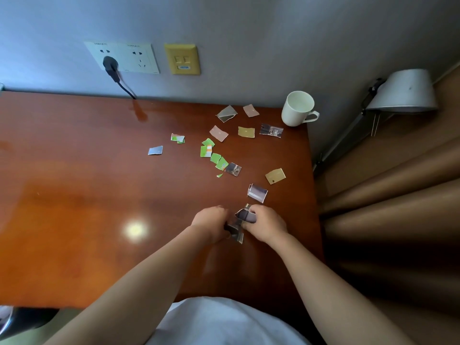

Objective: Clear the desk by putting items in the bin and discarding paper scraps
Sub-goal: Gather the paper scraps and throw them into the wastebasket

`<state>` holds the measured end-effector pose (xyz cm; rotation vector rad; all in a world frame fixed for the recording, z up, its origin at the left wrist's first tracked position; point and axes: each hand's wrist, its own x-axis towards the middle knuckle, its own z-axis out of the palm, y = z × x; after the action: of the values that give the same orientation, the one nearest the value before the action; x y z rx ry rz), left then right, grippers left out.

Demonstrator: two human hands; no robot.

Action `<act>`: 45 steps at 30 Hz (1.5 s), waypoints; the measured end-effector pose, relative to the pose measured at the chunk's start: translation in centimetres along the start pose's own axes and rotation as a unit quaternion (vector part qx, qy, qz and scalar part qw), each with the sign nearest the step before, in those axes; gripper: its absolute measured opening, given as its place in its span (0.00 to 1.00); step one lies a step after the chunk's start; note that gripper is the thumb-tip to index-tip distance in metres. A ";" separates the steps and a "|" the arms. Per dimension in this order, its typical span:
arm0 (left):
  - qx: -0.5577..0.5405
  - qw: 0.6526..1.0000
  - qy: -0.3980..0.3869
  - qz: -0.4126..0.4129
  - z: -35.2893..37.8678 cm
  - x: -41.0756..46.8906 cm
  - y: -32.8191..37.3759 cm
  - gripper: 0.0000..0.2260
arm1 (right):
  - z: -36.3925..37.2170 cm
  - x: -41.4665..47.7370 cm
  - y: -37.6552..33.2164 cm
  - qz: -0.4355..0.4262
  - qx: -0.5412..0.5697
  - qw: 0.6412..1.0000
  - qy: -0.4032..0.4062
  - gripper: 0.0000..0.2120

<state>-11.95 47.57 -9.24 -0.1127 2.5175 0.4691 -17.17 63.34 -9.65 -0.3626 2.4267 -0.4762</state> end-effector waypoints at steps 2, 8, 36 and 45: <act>-0.059 0.998 0.005 -0.024 -0.2 0.2 0.0 0.12 | -0.3 0.3 0.0 0.018 0.046 0.998 0.032 0.08; -0.178 0.982 0.018 -0.068 -2.3 1.5 1.0 0.08 | -2.6 1.7 -0.1 0.062 0.024 0.988 0.141 0.10; -0.041 0.999 -0.011 -0.006 -1.6 4.1 3.3 0.19 | -4.8 4.6 -1.4 0.041 -0.105 0.993 0.022 0.14; -0.167 0.984 0.044 -0.051 -4.3 6.4 3.1 0.14 | -6.1 5.8 0.4 0.082 0.090 0.988 0.095 0.08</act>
<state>-20.11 49.07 -8.51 -0.3957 2.4809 0.8564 -25.47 63.07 -8.45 -0.0409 2.5447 -0.6777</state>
